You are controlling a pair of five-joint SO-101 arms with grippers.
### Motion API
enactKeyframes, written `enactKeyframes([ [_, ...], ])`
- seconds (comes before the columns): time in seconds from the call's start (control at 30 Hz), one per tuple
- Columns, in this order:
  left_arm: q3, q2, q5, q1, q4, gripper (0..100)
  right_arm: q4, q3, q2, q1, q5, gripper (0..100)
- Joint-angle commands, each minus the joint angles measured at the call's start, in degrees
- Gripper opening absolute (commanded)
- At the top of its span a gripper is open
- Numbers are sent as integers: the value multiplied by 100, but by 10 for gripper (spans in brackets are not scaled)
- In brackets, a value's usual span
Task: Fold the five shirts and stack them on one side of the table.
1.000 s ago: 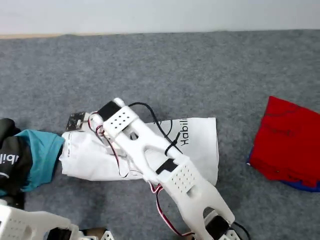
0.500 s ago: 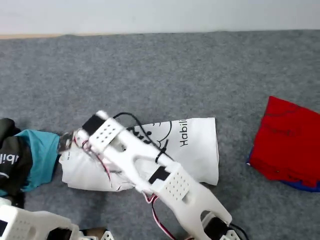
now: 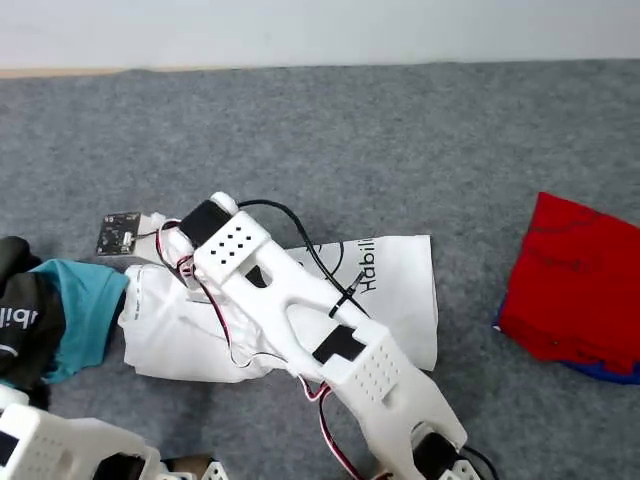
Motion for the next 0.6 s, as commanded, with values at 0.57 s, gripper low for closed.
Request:
enactKeyframes([
  [0.57,-22,-1169,571,-132,800,8,1121,-141,-954,998,-774,86],
])
